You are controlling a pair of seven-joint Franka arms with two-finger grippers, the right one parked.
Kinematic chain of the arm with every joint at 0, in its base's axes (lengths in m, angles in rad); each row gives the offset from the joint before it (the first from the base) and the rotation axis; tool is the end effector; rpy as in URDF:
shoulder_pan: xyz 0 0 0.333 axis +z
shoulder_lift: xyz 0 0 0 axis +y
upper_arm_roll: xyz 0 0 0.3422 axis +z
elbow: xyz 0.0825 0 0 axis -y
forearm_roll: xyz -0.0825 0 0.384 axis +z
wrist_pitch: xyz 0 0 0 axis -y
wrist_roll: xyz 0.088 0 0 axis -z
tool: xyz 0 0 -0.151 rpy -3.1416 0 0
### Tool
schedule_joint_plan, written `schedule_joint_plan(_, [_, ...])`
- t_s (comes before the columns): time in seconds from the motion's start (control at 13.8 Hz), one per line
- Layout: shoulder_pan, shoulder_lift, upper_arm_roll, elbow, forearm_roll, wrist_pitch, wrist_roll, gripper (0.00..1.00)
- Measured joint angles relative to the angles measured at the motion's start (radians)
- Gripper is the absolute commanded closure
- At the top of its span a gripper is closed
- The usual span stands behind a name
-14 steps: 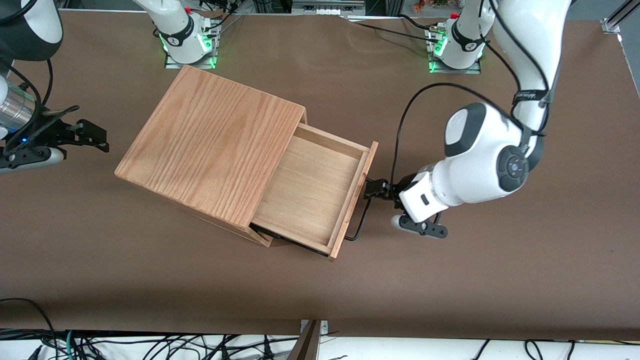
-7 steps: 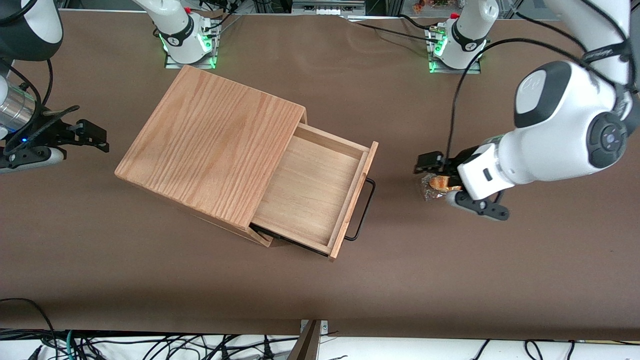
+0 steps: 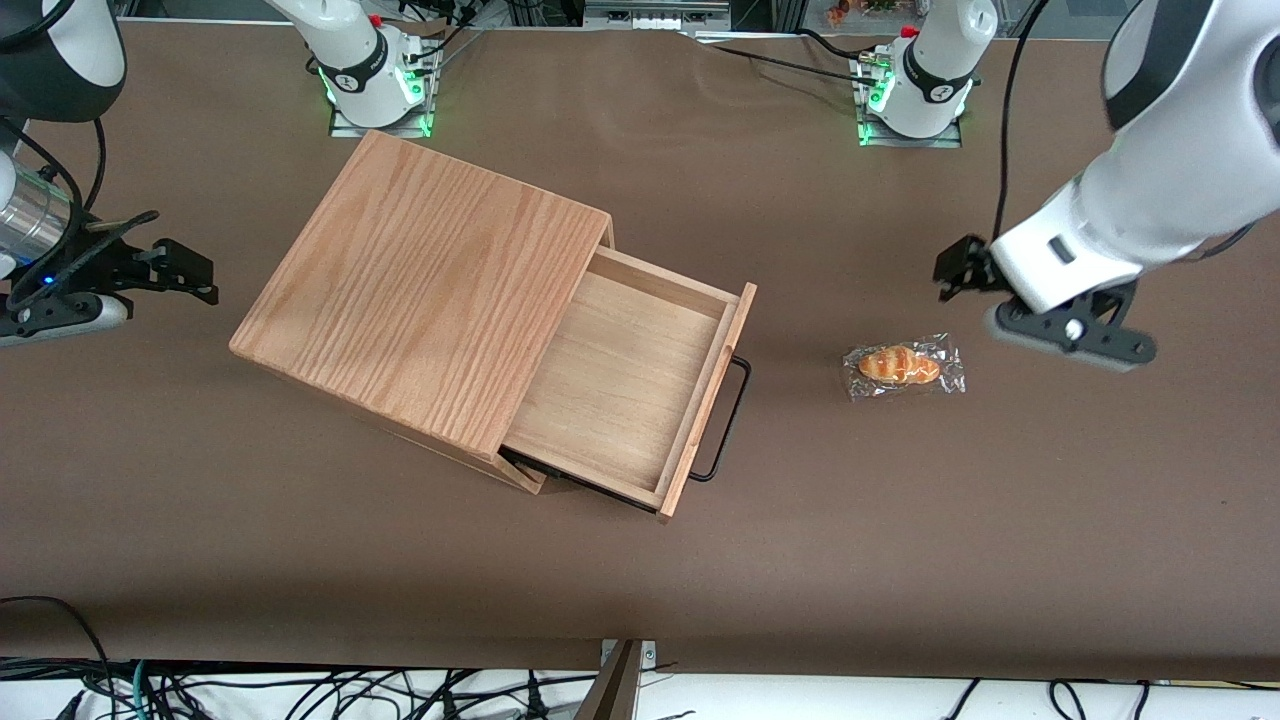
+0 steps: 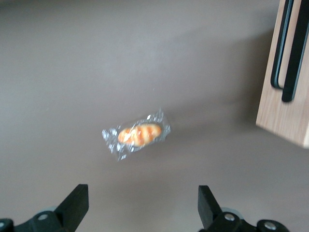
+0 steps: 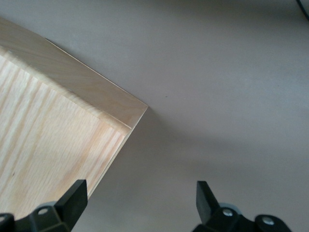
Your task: Open top drawer with left arm
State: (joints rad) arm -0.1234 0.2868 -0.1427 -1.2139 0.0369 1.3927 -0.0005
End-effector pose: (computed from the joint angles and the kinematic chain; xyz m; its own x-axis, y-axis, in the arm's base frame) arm 0.6069 -0.1447 0.5889 0.9617 -0.2533 -0.1051 -0.2543 -0.9671 0.0034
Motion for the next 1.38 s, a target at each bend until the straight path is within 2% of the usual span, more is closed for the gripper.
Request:
schedule_joint_plan(0.29, [0.022,-0.074,0.03,-0.037,0.001,-0.01,0.008,0.0])
schedule_joint_plan(0.58, [0.074,-0.208,0.069,-0.29,-0.004,0.193,0.006,0.0])
schedule_joint_plan(0.8, [0.094,-0.306,0.071,-0.433,-0.019,0.215,-0.017,0.0])
schedule_joint_plan(1.38, [0.094,-0.327,0.062,-0.453,-0.02,0.214,-0.03,0.0])
